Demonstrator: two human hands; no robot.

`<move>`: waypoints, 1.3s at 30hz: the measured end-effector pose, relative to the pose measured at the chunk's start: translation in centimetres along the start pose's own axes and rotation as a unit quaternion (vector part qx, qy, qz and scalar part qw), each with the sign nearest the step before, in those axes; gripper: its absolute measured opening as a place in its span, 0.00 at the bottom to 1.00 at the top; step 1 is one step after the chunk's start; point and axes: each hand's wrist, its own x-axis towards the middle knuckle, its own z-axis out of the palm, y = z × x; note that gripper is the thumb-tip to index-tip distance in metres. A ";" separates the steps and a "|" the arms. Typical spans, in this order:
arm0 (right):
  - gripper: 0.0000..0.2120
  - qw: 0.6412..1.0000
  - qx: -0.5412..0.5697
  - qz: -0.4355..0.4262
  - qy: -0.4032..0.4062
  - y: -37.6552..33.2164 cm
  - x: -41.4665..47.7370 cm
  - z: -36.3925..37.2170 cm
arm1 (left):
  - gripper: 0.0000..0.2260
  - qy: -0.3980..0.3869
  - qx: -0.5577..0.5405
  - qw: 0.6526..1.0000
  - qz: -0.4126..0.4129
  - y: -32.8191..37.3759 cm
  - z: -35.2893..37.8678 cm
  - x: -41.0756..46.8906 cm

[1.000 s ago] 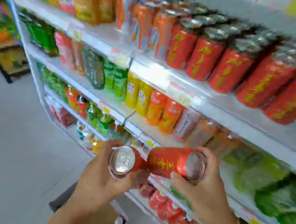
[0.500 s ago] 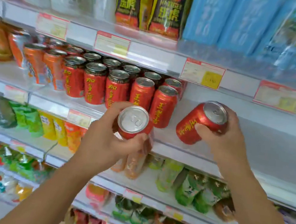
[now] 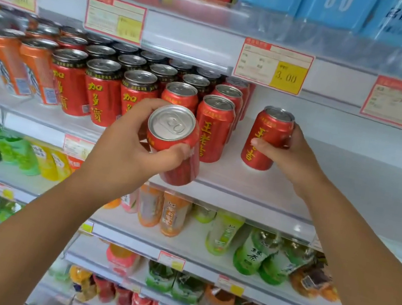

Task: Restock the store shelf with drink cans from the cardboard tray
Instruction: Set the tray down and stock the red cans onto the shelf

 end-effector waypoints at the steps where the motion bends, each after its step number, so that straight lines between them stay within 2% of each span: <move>1: 0.34 1.000 -0.012 0.003 0.002 0.1 0.5 -0.1 | 0.20 -0.003 -0.001 1.000 0.001 0.0 0.2 0.1; 4: 0.36 0.999 -0.033 0.015 0.021 0.7 3.4 -0.3 | 0.19 0.000 -0.007 1.000 0.006 -0.1 0.6 0.5; 8: 0.32 0.998 -0.062 0.018 0.013 2.1 7.7 -0.2 | 0.19 0.011 -0.023 1.000 0.013 -0.3 1.0 0.8; 12: 0.32 0.998 -0.057 0.024 0.021 3.0 10.6 0.1 | 0.19 0.007 -0.019 1.000 0.023 -0.3 1.0 1.2; 23: 0.29 0.994 -0.099 0.009 0.036 3.6 12.5 1.9 | 0.21 -0.005 -0.008 1.000 0.010 0.1 1.0 1.1; 25: 0.30 0.992 -0.116 0.020 0.035 3.3 12.1 2.0 | 0.21 -0.007 -0.009 1.000 0.009 0.2 1.1 1.0; 28: 0.40 0.986 -0.135 0.087 0.039 1.9 10.6 2.0 | 0.20 -0.014 -0.011 1.000 0.006 0.7 1.0 1.0; 30: 0.37 0.977 -0.198 0.033 0.073 0.3 8.3 1.6 | 0.20 -0.025 -0.019 1.000 -0.002 0.9 1.0 1.1; 32: 0.25 0.960 -0.242 -0.113 0.079 -1.3 4.6 1.0 | 0.20 -0.038 -0.037 0.999 -0.007 1.2 1.1 1.3; 33: 0.22 0.961 -0.220 -0.162 0.043 -2.1 2.3 0.8 | 0.20 -0.045 -0.047 0.998 -0.009 1.3 1.3 1.5; 34: 0.22 0.968 -0.170 -0.180 -0.029 -2.7 -0.1 0.7 | 0.20 -0.052 -0.056 0.997 -0.011 1.5 1.5 1.6; 36: 0.30 0.961 -0.050 -0.177 -0.207 -3.6 -4.3 1.0 | 0.21 -0.062 -0.072 0.995 -0.013 1.9 2.4 2.1; 37: 0.36 0.950 -0.019 -0.179 -0.255 -3.8 -5.5 1.4 | 0.21 -0.064 -0.078 0.995 -0.010 2.1 3.0 2.4; 39: 0.42 0.949 0.012 -0.182 -0.256 -3.4 -6.7 2.0 | 0.21 -0.061 -0.082 0.995 -0.005 2.5 4.2 2.9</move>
